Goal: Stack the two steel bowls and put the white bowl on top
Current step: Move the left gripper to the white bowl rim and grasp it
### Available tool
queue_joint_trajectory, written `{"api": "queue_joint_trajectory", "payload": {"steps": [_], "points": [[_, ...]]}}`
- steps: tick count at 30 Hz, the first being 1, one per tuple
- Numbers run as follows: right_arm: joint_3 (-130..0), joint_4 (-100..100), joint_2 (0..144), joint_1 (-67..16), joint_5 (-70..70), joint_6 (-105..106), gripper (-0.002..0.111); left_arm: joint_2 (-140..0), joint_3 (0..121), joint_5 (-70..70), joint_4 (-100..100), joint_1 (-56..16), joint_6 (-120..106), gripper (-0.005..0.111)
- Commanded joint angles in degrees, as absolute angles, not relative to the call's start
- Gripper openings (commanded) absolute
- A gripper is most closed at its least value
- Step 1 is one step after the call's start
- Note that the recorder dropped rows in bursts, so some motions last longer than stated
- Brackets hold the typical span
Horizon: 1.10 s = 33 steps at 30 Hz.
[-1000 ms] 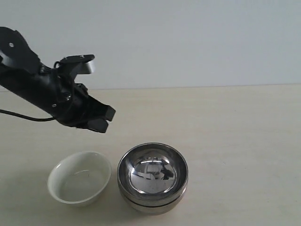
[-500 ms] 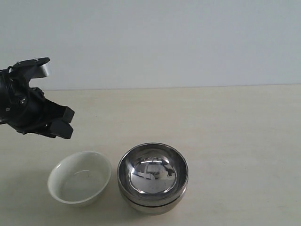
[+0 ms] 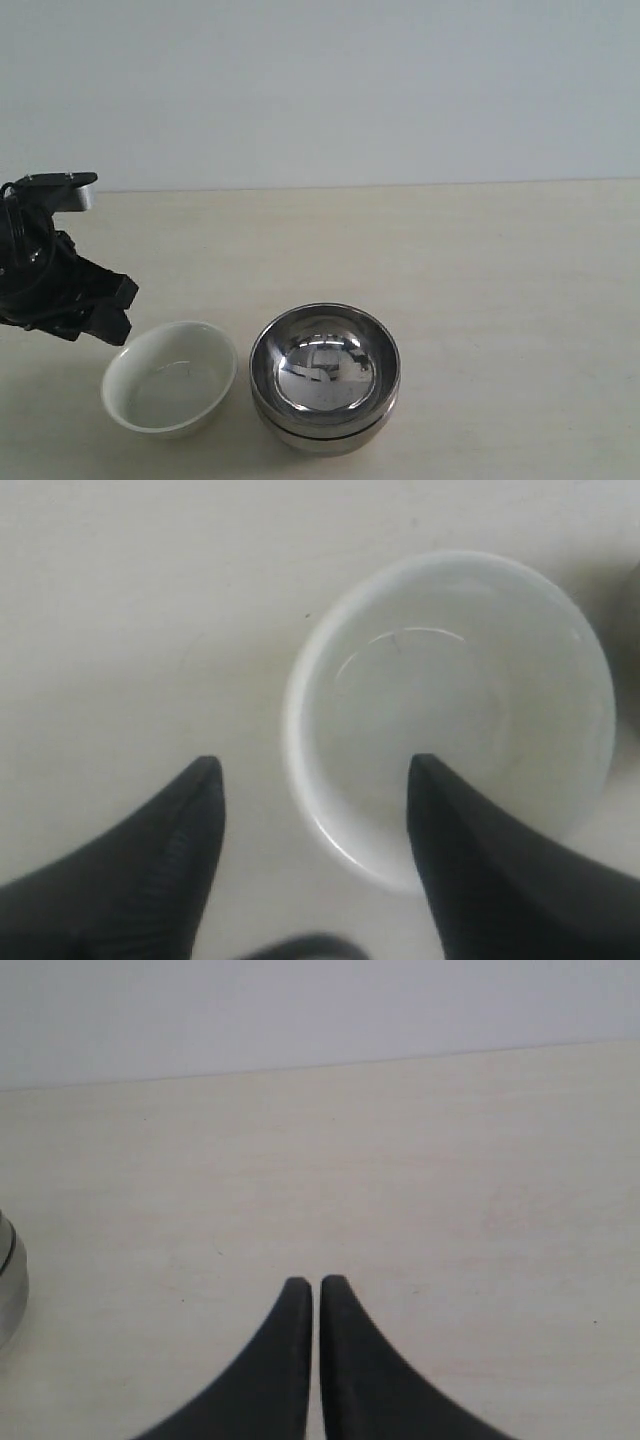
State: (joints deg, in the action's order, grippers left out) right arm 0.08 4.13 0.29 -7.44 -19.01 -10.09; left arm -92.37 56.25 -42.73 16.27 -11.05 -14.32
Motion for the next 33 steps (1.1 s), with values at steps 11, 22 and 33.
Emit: {"api": "queue_joint_trajectory", "payload": {"steps": [11, 22, 33], "points": [[0.0, 4.6, 0.0, -7.6, -18.6, -10.0, 0.0, -99.1, 55.5, -41.0, 16.0, -10.9, -12.7, 0.053], [0.0, 4.6, 0.0, -7.6, -18.6, -10.0, 0.0, -103.7, 55.5, -39.5, 16.3, -10.9, -12.7, 0.053], [0.0, 4.6, 0.0, -7.6, -18.6, -10.0, 0.0, -107.3, 55.5, -35.8, 22.1, -10.9, -16.2, 0.005]]}}
